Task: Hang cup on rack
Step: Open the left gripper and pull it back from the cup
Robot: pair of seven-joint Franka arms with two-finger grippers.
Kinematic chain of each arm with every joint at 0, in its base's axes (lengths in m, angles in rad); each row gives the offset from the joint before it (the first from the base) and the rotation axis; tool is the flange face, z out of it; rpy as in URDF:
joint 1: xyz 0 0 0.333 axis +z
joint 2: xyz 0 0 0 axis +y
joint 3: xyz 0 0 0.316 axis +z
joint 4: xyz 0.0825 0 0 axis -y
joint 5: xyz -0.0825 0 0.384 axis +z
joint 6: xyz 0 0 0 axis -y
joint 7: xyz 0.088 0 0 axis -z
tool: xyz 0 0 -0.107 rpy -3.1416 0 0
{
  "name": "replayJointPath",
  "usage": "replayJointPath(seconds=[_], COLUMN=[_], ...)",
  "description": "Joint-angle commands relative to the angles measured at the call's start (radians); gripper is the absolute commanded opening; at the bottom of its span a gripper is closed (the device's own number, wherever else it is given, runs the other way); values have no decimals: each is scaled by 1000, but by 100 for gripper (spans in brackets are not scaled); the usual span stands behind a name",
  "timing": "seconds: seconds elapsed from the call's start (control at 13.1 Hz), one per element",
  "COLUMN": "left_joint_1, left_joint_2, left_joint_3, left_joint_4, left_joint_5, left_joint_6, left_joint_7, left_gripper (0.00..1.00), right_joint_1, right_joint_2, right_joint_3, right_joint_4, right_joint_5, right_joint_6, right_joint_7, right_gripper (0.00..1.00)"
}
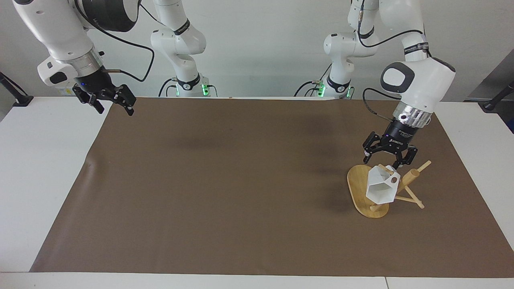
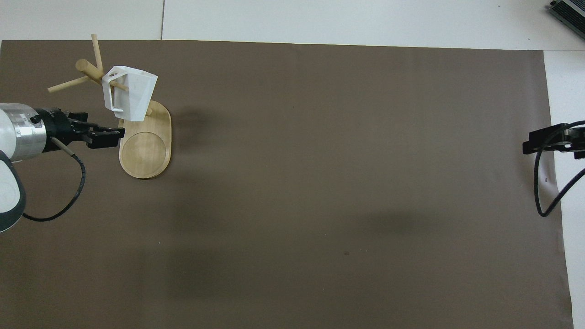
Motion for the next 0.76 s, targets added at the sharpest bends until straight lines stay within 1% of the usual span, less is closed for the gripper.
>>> replayJointPath(seconds=[0.0,0.15,0.31,0.46,0.61,0.69], left_joint_1=[47,50,96,129,153,155], left_joint_2=[-35,-44,-66,-71,-72,-72], left_joint_3=[-9,-6,-7,-6,-6,-6], left_joint_4=[43,76,89,128,137,139], left_joint_5=[88,109,111,111,114,135], left_joint_6=[-121,-217,-272,-348,-361,-361], left_joint_7=[6,113,221,357,480,538], left_gripper=[100,100,100,100,100,100], right_joint_1=[-3,-3,-3,-3,-3,-3], right_joint_2=[-26,-26,-26,-26,-26,-26], right_joint_3=[3,3,3,3,3,3], right_joint_4=[-31,-31,-31,-31,-31,-31], right_joint_5=[1,1,1,1,1,1], right_joint_6=[11,11,11,11,11,11], right_joint_7=[-17,-17,-17,-17,-17,-17], right_gripper=[100,100,100,100,100,100])
